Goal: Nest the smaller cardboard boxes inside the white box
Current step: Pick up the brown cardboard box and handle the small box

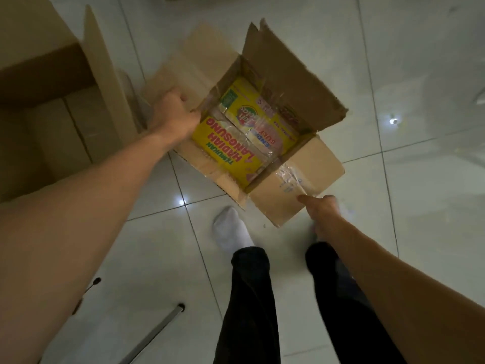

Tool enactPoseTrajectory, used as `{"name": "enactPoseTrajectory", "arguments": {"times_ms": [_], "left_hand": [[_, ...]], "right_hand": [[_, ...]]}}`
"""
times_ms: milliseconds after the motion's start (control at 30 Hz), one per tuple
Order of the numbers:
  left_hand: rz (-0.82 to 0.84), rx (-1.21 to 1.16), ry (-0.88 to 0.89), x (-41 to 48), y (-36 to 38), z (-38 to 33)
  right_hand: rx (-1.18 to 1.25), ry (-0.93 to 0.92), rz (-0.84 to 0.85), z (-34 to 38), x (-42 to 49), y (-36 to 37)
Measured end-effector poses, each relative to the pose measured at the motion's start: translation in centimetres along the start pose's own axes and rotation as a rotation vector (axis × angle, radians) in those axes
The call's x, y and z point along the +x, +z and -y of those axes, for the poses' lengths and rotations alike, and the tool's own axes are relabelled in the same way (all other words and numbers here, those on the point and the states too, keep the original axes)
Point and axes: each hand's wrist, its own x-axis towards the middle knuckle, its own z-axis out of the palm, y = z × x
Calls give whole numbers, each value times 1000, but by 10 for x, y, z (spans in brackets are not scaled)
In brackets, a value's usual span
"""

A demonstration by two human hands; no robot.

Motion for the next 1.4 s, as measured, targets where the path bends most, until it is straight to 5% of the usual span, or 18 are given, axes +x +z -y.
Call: {"name": "enactPoseTrajectory", "arguments": {"times_ms": [167, 300, 533, 767, 900, 1200, 1400], "left_hand": [[-11, -2, -77, 5, 9, 11], [-18, 74, -150, 2, 12, 16], [-13, -8, -328, -21, 39, 3], [116, -109, -262, -49, 72, -11], [141, -156, -305, -53, 77, -13], [-109, -198, -382, -47, 85, 6], [54, -506, -564, -46, 87, 13]], "right_hand": [[96, 134, 167, 6, 9, 4], [118, 132, 121, 28, 15, -9], [-85, -352, -97, 77, 22, -50], [-340, -674, -254, 142, 18, -84], [-454, -802, -295, 171, 19, -91], [-629, -960, -315, 198, 25, -88], [-649, -970, -296, 199, 26, -94]]}}
